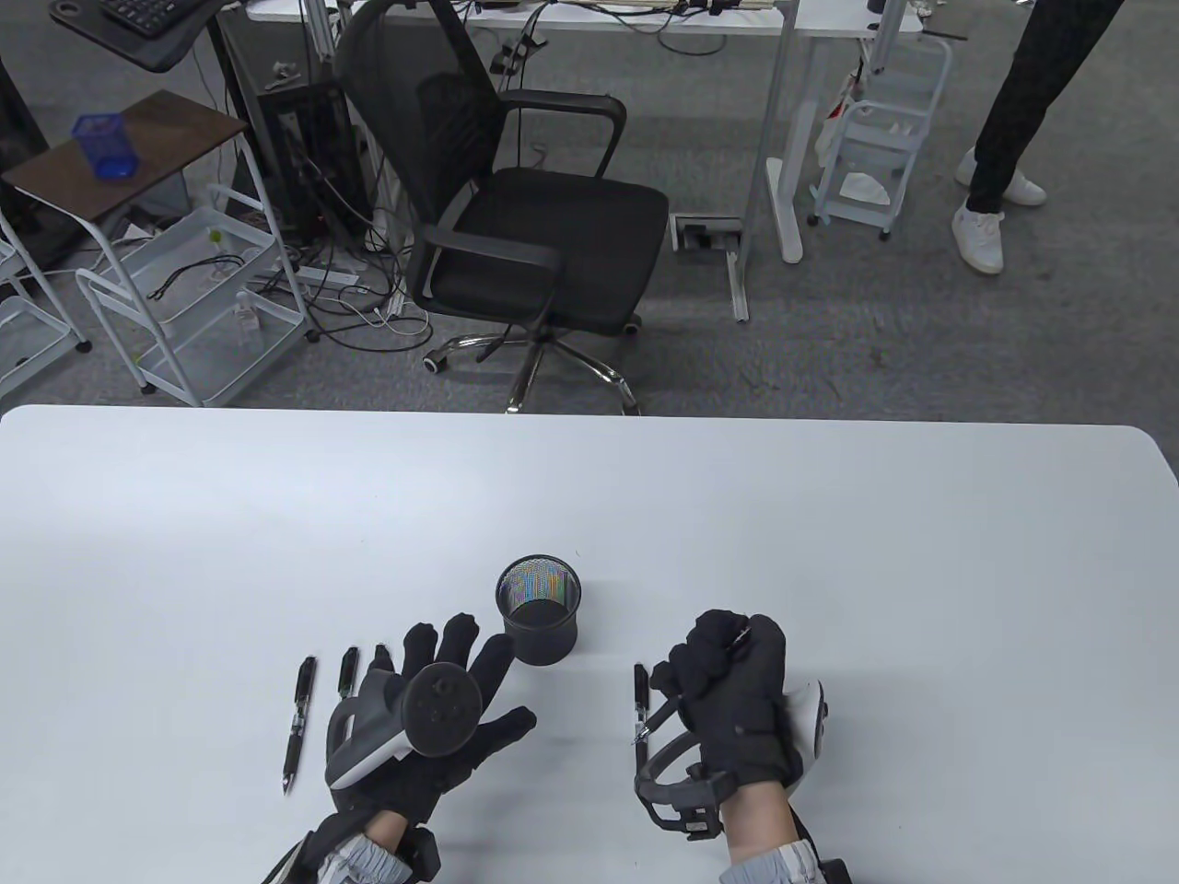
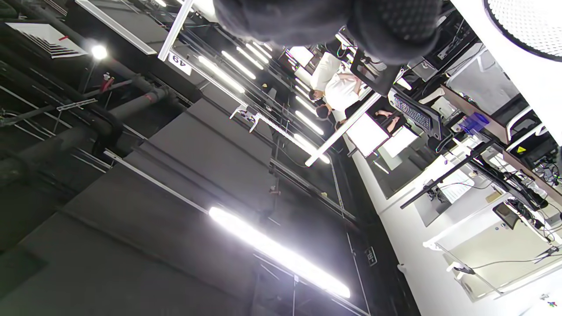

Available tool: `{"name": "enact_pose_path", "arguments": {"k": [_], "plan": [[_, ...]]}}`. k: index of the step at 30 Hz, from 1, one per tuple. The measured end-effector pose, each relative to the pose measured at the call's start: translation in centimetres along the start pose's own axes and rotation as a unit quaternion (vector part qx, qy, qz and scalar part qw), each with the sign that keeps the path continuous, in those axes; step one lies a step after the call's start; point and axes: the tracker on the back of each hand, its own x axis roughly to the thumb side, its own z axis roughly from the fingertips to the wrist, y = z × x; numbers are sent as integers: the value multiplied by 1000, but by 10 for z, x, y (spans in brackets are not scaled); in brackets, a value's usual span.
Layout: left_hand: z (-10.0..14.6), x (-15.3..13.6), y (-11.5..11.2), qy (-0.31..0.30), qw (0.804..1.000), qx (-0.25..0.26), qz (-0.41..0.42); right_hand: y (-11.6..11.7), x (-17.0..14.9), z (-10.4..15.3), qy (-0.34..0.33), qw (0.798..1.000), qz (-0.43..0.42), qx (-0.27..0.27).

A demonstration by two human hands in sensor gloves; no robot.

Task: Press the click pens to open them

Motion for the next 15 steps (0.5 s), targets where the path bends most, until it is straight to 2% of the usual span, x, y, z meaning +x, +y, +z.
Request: {"name": "enact_pose_path", "arguments": {"k": [10,15], "plan": [[0,0,0,0,1000,0,1,0,0,0,-5,1000,4,1],[0,-1,1,-1,1000,1,2,4,4,-2,-24,999,17,18]]}}
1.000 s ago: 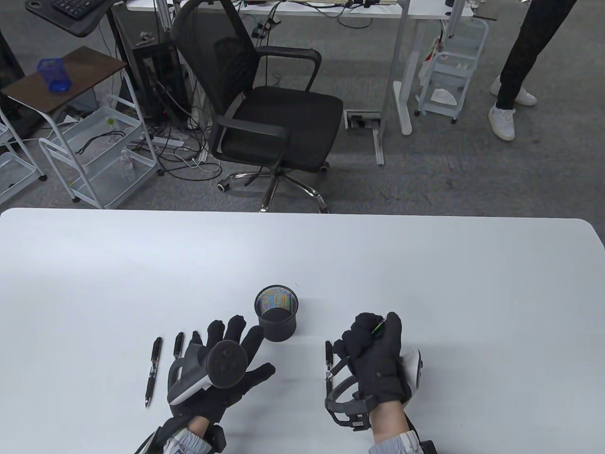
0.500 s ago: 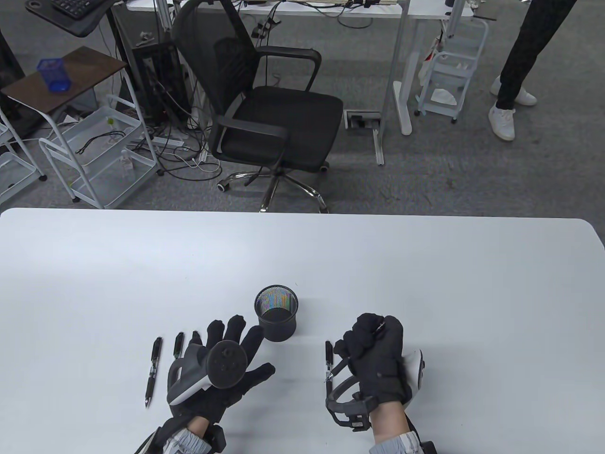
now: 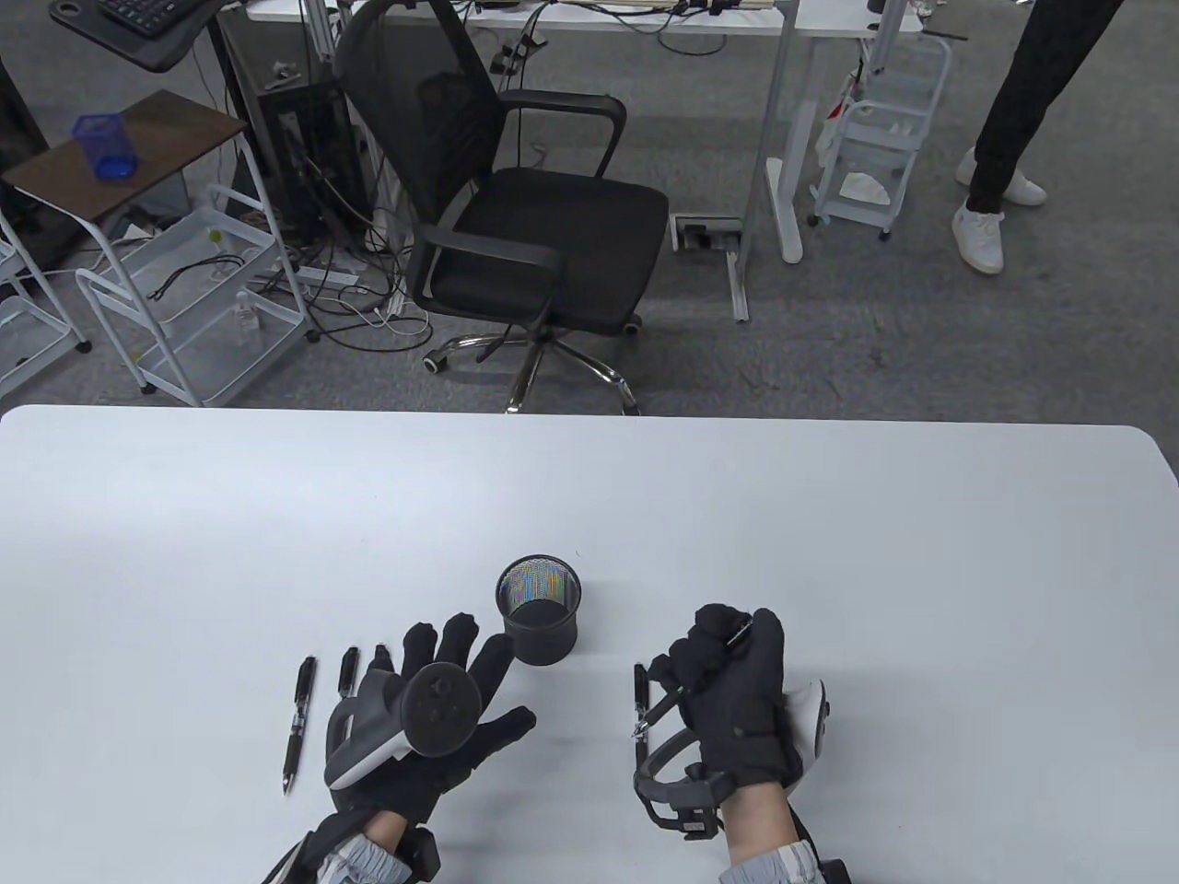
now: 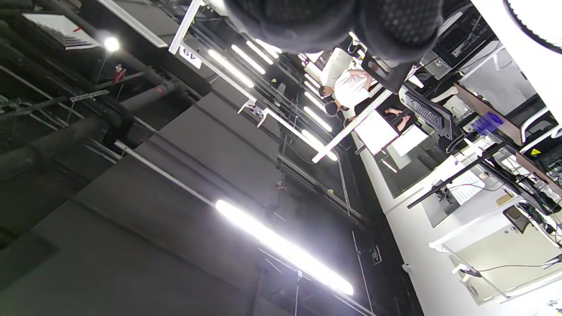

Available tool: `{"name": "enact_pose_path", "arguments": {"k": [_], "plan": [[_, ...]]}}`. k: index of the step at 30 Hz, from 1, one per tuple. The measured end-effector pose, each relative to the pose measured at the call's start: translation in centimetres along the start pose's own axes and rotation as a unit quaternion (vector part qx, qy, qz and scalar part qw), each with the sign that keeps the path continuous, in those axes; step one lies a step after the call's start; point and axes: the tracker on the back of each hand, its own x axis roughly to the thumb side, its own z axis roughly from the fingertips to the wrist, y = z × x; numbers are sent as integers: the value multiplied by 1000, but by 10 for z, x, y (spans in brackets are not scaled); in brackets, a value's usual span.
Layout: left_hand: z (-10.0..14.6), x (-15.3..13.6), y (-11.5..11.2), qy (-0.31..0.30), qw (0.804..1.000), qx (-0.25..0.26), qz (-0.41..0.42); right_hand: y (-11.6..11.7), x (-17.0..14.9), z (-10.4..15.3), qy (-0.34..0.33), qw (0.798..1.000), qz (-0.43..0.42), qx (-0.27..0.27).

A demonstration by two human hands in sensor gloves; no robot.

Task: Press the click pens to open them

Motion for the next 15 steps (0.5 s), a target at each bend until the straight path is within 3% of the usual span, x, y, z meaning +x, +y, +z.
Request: {"name": "enact_pose_path", "arguments": {"k": [5,11,15], "plan": [[0,0,0,-1,1000,0,0,12,17,-5,-16,995,53,83],[0,0,0,-2,1000,0,1,16,44,-3,-42,972,220,63],[1,0,0,-2,1000,0,1,17,55,-3,-21,942,332,55]]}}
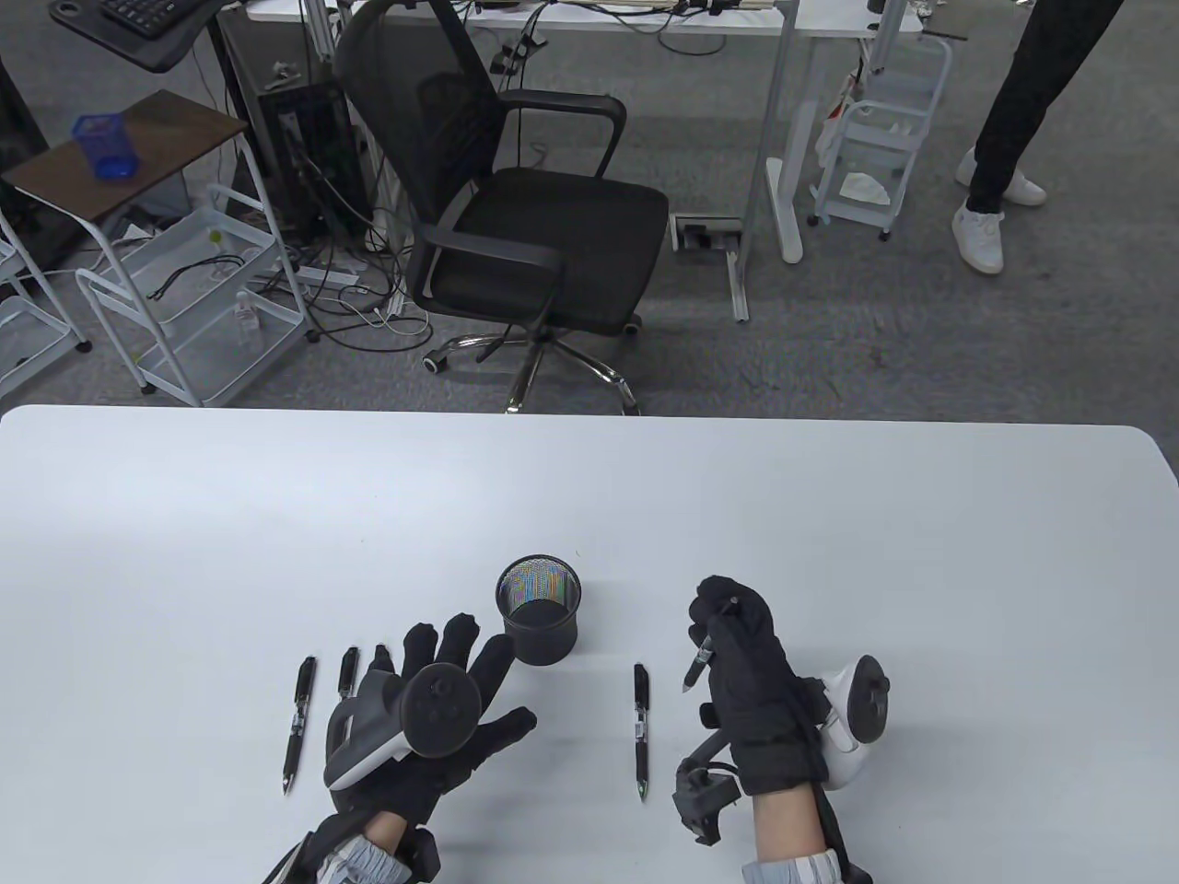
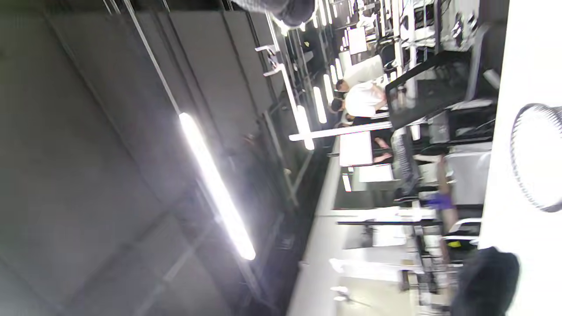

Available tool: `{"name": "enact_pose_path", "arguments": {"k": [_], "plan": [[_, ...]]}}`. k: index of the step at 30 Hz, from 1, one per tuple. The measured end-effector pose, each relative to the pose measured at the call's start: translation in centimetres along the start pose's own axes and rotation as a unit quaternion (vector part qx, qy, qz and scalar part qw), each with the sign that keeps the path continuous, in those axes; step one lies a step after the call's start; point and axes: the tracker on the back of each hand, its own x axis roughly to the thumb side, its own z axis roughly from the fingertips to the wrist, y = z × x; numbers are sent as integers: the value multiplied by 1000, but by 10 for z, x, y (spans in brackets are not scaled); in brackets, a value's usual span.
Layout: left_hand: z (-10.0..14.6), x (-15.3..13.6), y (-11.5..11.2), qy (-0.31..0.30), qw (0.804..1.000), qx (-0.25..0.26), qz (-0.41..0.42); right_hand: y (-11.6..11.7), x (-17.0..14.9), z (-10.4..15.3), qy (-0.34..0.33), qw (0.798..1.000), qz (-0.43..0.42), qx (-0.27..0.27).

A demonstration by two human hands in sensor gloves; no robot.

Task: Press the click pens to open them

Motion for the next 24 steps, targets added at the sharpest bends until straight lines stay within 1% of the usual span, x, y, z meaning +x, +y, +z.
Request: {"name": "enact_pose_path", "arguments": {"k": [1,2,3,6,8,11,15,18,19,20,24], "plan": [[0,0,0,0,1000,0,0,-1,1,0,9,1000,20,-1],[0,0,0,0,1000,0,0,-3,1,0,23,998,61,-2],[0,0,0,0,1000,0,0,-3,1,1,31,996,78,-6],[0,0,0,-1,1000,1,1,-6,1,1,57,986,152,-36],[0,0,0,-1,1000,0,1,-7,-3,0,69,974,210,-53],[0,0,0,-1,1000,-2,1,-10,-15,-2,99,953,282,-42],[0,1,0,-2,1000,-3,1,-13,-31,-3,137,934,327,-45],[0,1,0,-3,1000,-4,3,-14,-42,-3,167,905,390,-27],[0,1,0,-3,1000,-4,3,-14,-44,-3,172,899,402,-24],[0,1,0,-3,1000,-5,3,-14,-49,-3,182,886,427,-21],[0,1,-1,-4,1000,-7,2,-15,-61,-3,206,854,477,-8]]}}
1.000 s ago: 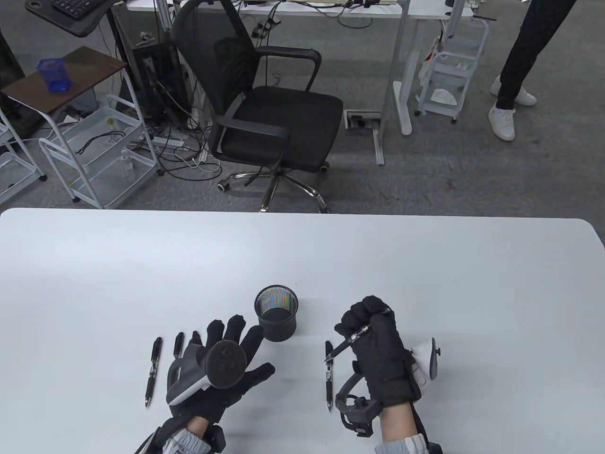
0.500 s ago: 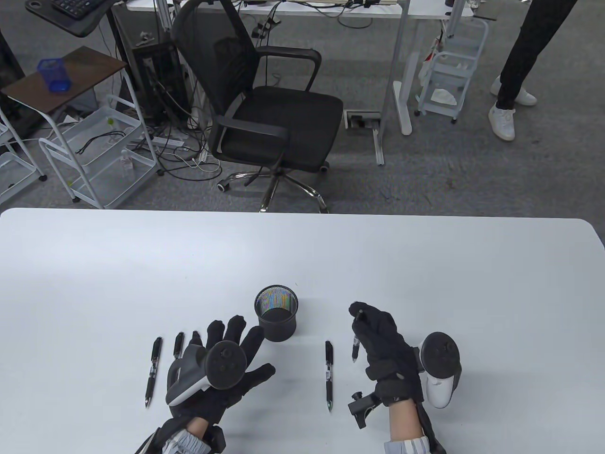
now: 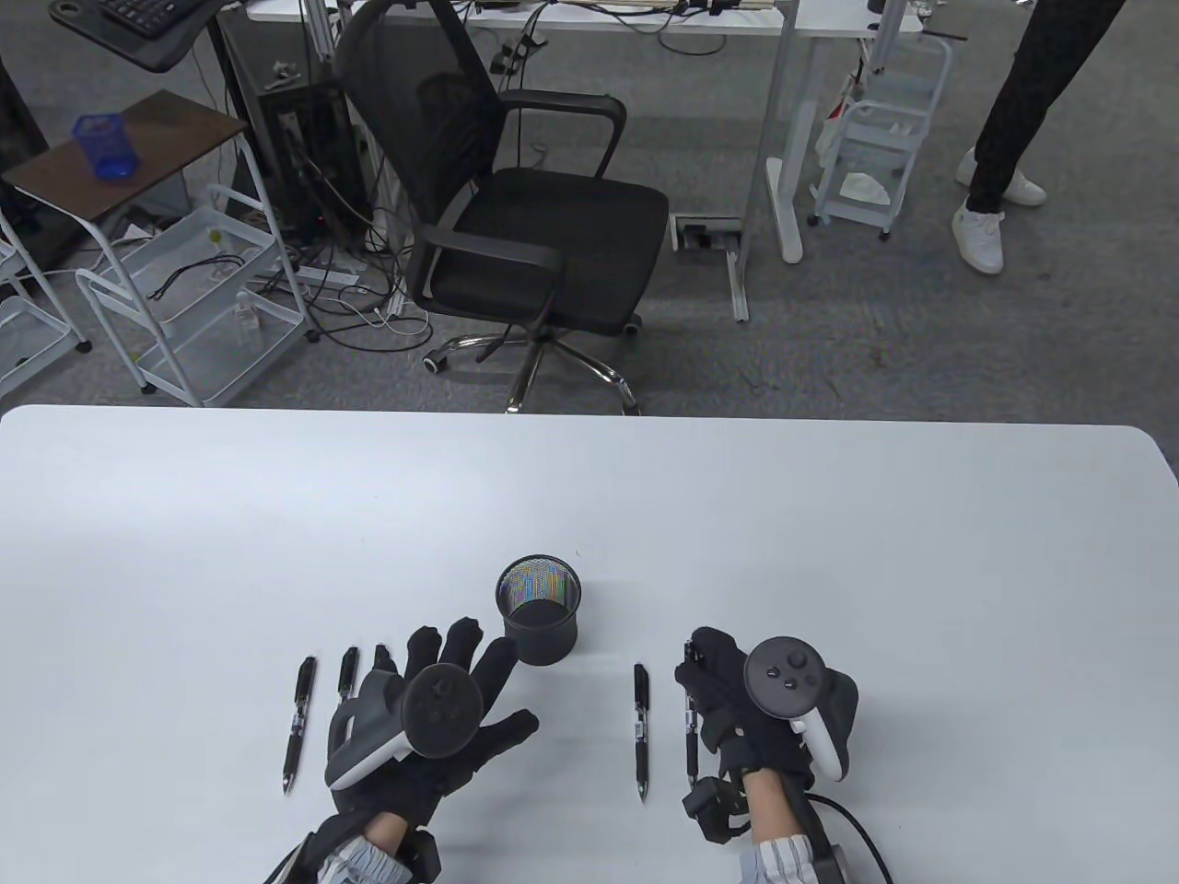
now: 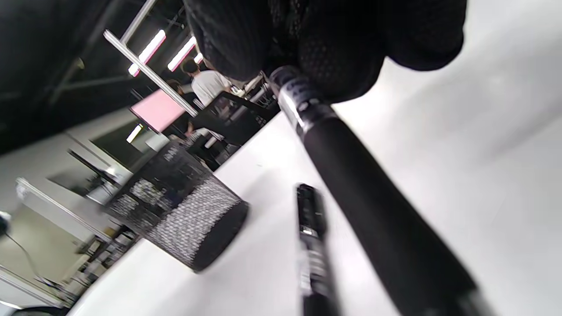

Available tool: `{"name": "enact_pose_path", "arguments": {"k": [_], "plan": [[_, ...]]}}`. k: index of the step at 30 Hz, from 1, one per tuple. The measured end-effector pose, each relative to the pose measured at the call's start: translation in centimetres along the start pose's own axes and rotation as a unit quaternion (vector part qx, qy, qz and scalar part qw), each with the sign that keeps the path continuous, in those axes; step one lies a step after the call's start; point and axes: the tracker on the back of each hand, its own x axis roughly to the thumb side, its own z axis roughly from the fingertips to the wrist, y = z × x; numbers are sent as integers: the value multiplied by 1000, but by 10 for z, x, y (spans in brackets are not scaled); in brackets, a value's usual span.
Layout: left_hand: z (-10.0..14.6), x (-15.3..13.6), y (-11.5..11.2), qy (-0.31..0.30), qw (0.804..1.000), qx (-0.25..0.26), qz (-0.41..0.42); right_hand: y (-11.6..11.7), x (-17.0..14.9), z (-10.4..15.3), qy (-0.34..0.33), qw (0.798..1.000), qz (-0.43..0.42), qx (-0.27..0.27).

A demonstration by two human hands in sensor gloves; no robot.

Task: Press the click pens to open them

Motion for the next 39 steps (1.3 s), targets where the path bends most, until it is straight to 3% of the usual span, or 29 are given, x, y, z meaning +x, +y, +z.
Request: {"name": "enact_pose_path", "arguments": {"k": [11,39], "plan": [[0,1,0,0,1000,-1,-1,26,-15,-9,42,995,85,36],[0,-1,1,0,1000,0,2,37,-16,-11,72,985,138,80]]}}
